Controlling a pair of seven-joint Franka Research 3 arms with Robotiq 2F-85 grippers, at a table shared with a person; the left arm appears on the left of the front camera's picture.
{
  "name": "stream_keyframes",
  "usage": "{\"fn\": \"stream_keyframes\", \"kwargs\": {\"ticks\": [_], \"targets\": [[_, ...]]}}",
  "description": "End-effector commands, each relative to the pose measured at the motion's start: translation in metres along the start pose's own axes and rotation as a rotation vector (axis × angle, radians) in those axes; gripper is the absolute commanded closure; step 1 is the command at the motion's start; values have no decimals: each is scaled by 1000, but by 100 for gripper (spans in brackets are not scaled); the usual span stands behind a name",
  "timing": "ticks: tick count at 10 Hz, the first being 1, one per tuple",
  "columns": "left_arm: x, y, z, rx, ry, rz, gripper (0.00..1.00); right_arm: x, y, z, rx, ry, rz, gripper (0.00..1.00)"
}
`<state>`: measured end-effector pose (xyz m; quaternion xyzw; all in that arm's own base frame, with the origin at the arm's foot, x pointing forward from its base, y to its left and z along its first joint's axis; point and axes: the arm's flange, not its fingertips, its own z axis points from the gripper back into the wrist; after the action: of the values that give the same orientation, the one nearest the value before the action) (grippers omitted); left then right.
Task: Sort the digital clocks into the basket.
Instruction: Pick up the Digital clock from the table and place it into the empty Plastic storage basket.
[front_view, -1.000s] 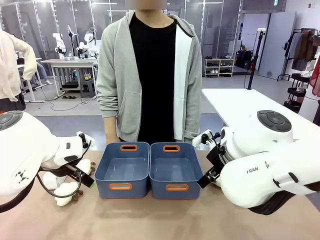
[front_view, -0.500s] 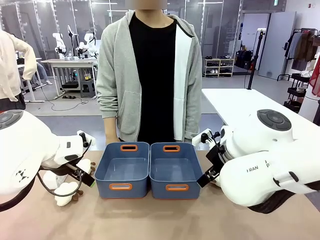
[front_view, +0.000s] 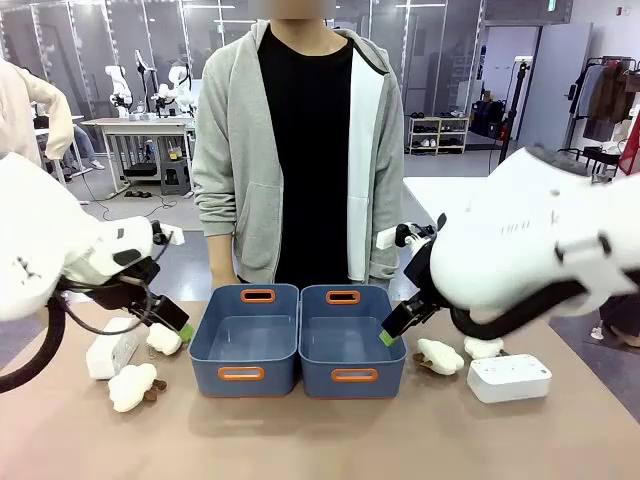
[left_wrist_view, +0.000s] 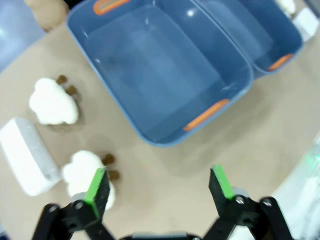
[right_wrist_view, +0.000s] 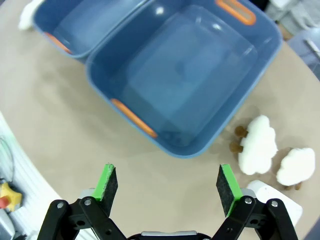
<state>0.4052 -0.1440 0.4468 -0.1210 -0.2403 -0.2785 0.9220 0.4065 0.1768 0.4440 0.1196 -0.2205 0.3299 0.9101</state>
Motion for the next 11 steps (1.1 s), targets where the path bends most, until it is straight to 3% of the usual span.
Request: {"fn": "stream_keyframes", "kwargs": {"ticks": [1,3,5,8,11], "targets": [[-16,39,17,-287,6,151,0,-8,-42,20,247,20,-139,0],[-38,71,33,-476,-90,322,0,-22,-69,32,474,-84,-277,0],[-84,107,61,-603,-294,547,0,-63,-106,57,614,-209,-417,0],[-185,139,100,-591,-553,834,0,-145,-161,87,735,-458,-659,0],[-267,144,130,-490,-729,980,0,-217,-186,126,662,-631,-792,0]]}}
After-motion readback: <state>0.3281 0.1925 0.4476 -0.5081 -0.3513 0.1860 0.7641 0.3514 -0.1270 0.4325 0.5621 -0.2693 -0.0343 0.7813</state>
